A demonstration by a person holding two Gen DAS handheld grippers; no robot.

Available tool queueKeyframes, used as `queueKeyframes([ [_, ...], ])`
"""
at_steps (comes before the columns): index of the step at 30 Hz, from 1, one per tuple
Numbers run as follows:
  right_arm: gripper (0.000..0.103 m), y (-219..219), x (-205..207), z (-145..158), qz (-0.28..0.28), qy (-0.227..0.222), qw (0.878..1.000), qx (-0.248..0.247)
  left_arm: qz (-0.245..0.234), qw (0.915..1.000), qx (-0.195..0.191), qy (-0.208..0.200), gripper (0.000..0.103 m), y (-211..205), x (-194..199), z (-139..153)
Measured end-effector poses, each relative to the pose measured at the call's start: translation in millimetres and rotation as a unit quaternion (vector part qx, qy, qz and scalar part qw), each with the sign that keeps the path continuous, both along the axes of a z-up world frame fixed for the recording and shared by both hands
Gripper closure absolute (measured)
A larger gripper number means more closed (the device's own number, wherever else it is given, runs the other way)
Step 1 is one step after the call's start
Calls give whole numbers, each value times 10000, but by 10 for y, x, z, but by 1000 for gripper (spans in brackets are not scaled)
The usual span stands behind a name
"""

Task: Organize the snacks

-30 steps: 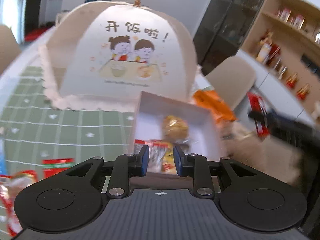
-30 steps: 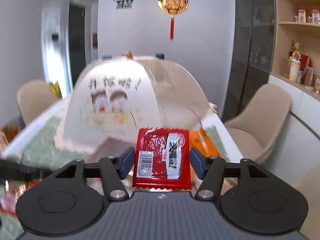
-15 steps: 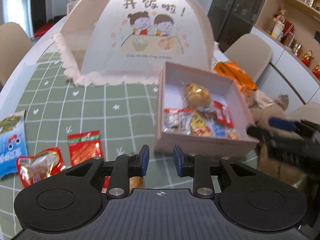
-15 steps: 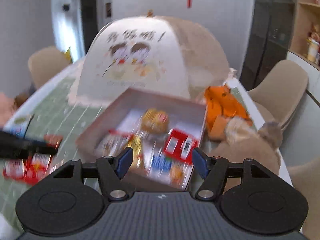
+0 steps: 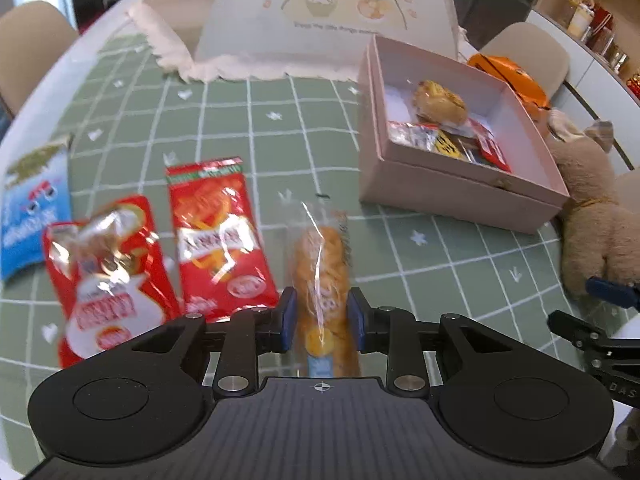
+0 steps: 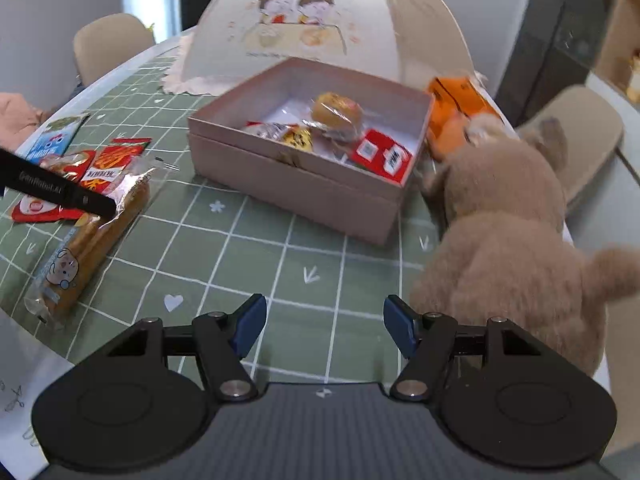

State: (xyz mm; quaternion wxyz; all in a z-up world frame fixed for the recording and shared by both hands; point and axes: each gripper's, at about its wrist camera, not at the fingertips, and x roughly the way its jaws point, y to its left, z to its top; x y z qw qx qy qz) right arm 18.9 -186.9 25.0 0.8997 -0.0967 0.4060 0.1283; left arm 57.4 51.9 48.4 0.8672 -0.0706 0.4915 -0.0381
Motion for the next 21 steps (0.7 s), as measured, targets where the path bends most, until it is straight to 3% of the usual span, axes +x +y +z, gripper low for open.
queueKeyframes([
  [3, 37, -20, 13, -12, -89, 58, 9999, 72, -106, 9998, 153, -75, 72, -119, -31, -4],
  [9, 37, 79, -41, -14, 49, 82, 9999, 102, -366, 9982, -447, 150, 72, -219, -59, -23],
  [15, 37, 246, -36, -37, 251, 102, 9996, 26, -393, 9966, -715, 137, 73, -184, -151, 56],
  [19, 37, 347, -37, -45, 390, 87, 9992, -65, 22, 9950, -948, -311, 73, 177, -181, 237],
  [21, 37, 381, -32, -53, 418, 111, 9990, -67, 578, 9919, -943, -618, 73, 521, -185, 292],
])
